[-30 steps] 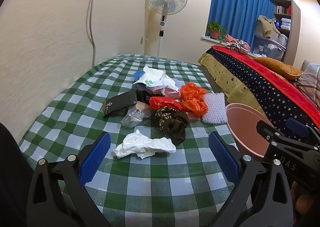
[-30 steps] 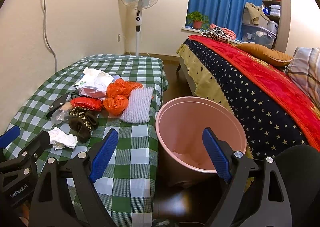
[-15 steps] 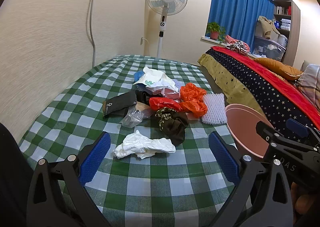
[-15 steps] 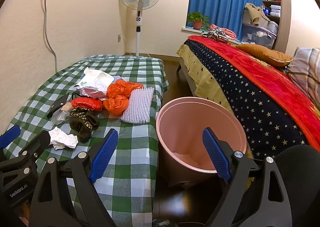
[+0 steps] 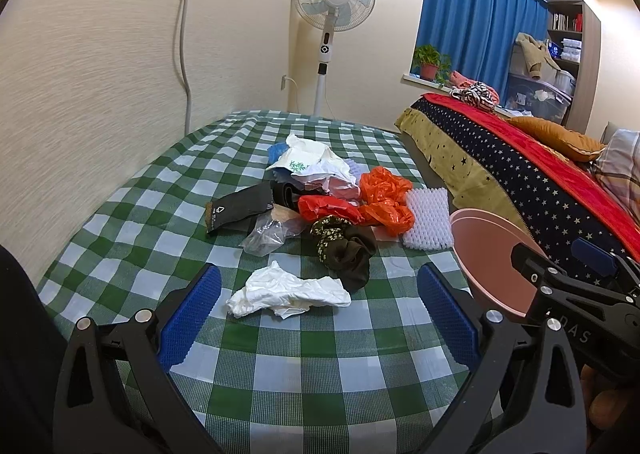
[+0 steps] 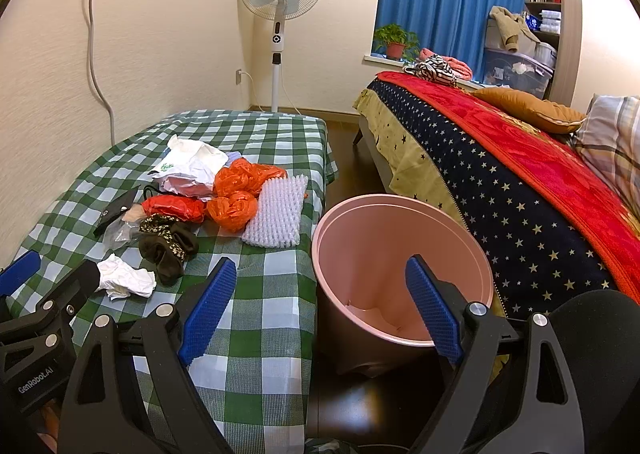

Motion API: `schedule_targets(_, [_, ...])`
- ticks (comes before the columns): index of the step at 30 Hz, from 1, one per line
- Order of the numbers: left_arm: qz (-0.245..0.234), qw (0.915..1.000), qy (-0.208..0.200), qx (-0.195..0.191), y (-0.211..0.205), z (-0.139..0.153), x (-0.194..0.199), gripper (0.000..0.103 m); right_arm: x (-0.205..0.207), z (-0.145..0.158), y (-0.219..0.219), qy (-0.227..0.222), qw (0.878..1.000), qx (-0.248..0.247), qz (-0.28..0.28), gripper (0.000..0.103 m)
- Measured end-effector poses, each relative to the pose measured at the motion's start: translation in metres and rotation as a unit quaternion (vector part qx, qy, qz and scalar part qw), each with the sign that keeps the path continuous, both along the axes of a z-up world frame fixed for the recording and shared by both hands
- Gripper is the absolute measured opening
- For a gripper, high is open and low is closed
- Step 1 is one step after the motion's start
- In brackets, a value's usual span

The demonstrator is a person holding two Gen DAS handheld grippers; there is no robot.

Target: Collect trash

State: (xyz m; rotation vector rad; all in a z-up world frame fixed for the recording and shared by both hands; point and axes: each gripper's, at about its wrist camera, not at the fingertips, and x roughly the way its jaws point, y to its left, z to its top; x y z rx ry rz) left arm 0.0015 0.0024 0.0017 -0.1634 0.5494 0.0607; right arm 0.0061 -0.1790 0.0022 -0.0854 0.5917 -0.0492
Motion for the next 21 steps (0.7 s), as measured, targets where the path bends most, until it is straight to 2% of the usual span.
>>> schedule_targets(12, [0.001, 1.0, 0.002, -0.002, -0.0007, 0.0012, -0.0008, 0.095, 0.0006, 0.0021, 0.0001, 0.003, 1.0, 0.012, 0.004, 0.085])
schedule_targets(15, [-0.001, 1.0, 0.003, -0.003, -0.0009, 0.0011, -0.0004, 0.094, 0.0001, 0.0041, 0.004, -0.001, 1.0, 0.012, 0.013, 0.082])
schedule_targets(18, [0.004, 1.0, 0.005, -0.004, 0.0018, -0.0004, 0.003, 0.09, 0.001, 0.0046, 0.0048, -0.006, 1.0, 0.012, 0.019, 0.08])
schedule_targets(21, [0.012, 0.9999, 0.009, -0.007, 0.0076, -0.0039, 0.0073, 0.084, 0.0059, 0.0052, 0.0034, -0.006, 1.0, 0.022, 0.021, 0.074])
